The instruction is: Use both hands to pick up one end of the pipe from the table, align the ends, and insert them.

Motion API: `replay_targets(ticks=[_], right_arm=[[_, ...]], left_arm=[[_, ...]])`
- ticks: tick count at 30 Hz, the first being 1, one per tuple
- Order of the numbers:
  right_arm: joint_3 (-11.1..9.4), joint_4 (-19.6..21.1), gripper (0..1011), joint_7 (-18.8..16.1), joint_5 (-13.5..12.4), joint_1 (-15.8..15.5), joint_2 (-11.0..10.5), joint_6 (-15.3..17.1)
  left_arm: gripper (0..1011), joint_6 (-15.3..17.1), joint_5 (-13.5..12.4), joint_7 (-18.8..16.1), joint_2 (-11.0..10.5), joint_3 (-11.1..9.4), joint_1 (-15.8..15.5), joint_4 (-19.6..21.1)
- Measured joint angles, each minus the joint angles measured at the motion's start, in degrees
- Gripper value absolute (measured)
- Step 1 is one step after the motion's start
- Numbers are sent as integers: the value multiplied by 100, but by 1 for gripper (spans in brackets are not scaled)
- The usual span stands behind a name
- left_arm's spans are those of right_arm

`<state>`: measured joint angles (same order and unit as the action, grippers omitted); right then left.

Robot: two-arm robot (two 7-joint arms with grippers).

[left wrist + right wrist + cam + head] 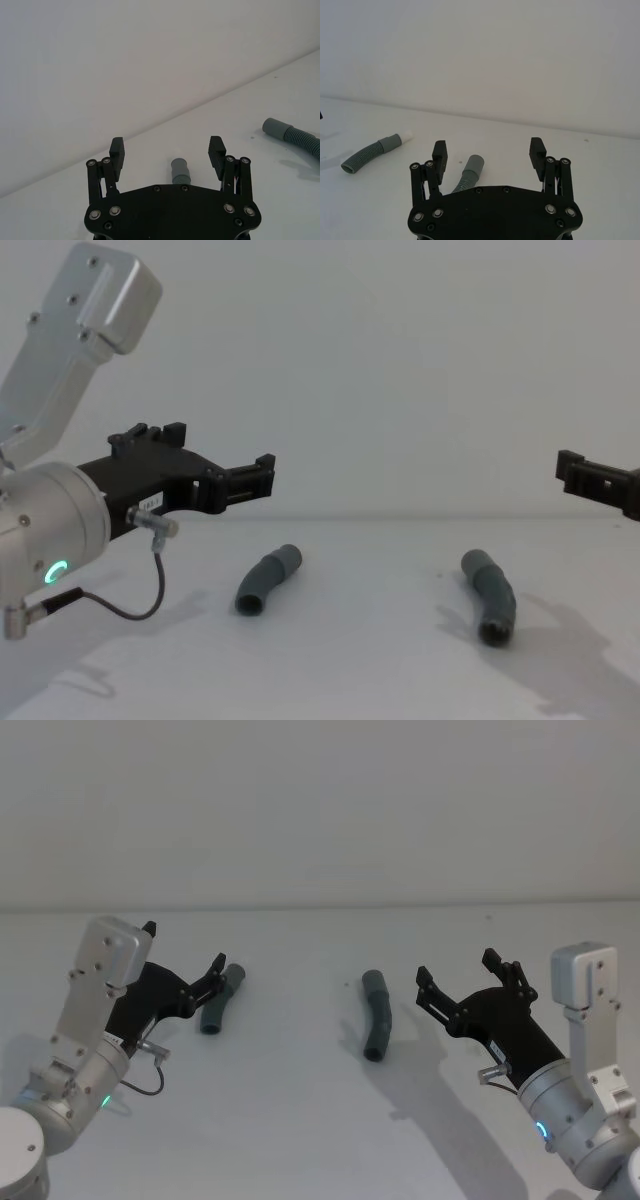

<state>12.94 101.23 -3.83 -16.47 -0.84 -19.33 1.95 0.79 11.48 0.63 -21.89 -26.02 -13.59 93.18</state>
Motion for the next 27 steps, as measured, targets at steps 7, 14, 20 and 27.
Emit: replay_targets(ticks=[7, 14, 20, 27], right_arm=[[0, 0, 1000, 0, 0, 0, 0, 0], [0, 0, 1000, 0, 0, 0, 0, 0], [0, 0, 1000, 0, 0, 0, 0, 0], [0, 0, 1000, 0, 0, 0, 0, 0]], left_arm=[[1001, 0, 0, 0, 0, 0, 0, 0], [1001, 0, 0, 0, 0, 0, 0, 0], [1001, 0, 0, 0, 0, 0, 0, 0], [1001, 0, 0, 0, 0, 0, 0, 0]])
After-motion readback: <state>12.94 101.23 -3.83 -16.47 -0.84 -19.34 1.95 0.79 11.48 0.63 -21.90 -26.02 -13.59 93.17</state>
